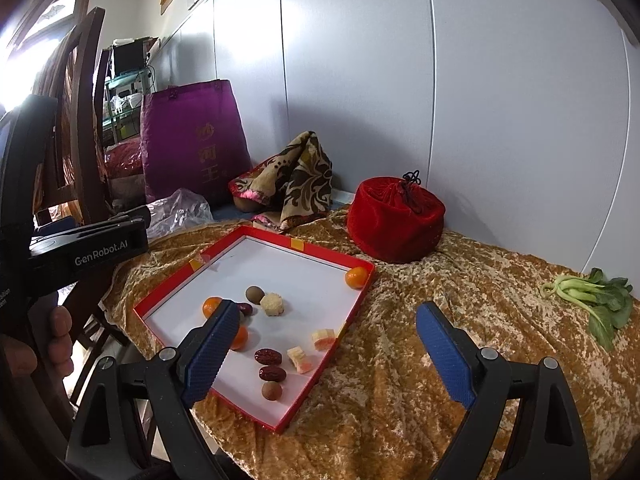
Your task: Organize fruits
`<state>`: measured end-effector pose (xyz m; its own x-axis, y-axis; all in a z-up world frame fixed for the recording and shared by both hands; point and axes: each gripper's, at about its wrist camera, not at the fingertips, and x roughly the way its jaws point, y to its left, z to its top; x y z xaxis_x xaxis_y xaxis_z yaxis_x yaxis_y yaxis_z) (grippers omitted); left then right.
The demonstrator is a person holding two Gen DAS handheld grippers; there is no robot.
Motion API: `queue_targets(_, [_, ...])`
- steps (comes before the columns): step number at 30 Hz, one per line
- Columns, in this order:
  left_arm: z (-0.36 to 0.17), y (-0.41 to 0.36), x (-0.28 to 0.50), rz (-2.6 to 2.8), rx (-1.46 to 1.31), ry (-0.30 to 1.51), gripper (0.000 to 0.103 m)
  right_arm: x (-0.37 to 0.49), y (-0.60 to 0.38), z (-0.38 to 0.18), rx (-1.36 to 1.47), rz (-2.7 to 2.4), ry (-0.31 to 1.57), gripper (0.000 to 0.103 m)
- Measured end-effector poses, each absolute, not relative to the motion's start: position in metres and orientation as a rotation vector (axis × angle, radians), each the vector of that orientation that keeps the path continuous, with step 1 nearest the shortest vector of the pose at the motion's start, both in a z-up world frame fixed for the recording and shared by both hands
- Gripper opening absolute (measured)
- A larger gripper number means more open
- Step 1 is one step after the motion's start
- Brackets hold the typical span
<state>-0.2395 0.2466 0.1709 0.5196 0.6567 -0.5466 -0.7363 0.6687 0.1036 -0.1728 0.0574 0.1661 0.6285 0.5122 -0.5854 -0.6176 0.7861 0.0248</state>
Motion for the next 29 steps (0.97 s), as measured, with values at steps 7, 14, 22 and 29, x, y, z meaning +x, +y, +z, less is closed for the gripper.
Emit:
queue_targets(7, [0.157, 0.257, -0.240, 0.840, -0.136, 0.603, 0.103, -0.179, 0.072, 0.157, -0.194, 0.680, 0.629, 0.091])
queue_targets(14, [0.154, 0.259, -0.246, 0.876, -0.126, 0.587, 0.103, -0.178, 0.072, 0.157, -0.168, 0.683, 0.630, 0.091])
queue_targets(22, [0.156, 0.253, -0.256, 0.884, -0.117, 0.557, 0.103, -0.178, 0.076, 0.160, -0.150, 0.692, 0.626, 0.091])
queue_targets(29, [0.156, 0.243, -0.247, 0.840, -0.127, 0.563, 0.103, -0.180, 0.070, 0.161, -0.176, 0.687, 0.616, 0.091])
